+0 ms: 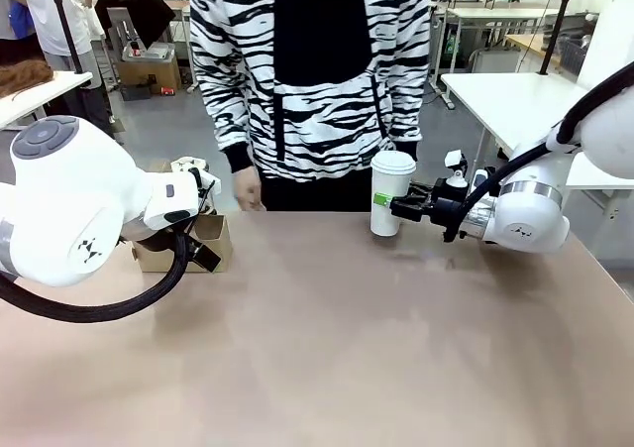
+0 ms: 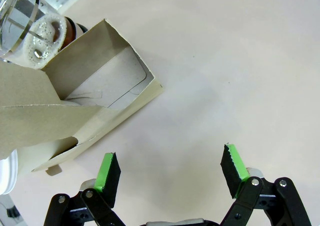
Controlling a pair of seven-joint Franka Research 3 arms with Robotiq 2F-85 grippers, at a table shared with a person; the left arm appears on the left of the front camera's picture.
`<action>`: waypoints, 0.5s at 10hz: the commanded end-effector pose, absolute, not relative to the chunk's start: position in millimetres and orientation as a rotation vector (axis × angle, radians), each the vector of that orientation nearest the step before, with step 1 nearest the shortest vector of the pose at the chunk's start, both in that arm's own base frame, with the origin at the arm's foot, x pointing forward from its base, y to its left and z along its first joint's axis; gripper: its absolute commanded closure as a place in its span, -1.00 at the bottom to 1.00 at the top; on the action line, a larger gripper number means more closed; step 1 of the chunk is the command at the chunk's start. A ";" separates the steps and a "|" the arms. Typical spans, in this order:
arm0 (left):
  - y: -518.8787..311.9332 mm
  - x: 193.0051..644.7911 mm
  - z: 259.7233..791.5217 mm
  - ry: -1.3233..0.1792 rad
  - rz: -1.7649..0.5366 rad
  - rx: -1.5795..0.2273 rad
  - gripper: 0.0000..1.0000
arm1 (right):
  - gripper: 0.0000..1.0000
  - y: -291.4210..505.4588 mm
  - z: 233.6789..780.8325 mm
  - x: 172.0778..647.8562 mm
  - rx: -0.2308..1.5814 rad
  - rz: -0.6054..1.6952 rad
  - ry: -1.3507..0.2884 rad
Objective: Pour a drink into a cup and package it in a carrier.
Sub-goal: When a person places the Paper Cup Lid on the 600 ml Paper Cup , lift the 600 ml Paper Cup.
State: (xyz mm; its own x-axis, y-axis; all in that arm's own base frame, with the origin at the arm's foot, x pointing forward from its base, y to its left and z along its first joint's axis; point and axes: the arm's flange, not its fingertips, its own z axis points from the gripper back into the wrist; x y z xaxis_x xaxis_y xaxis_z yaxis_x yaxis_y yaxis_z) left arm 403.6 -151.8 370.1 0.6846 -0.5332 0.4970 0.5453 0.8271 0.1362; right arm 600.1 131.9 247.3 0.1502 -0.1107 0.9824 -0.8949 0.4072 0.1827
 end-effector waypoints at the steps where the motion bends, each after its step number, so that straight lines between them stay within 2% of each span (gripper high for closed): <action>1: -151.8 403.3 370.5 -0.550 -0.605 -0.026 -1.00 | -0.60 133.5 250.2 600.0 1.017 0.732 -1.315; 5: -151.8 403.3 370.5 -0.550 -0.605 -0.026 -1.00 | -0.60 133.5 250.2 600.0 1.017 0.732 -1.315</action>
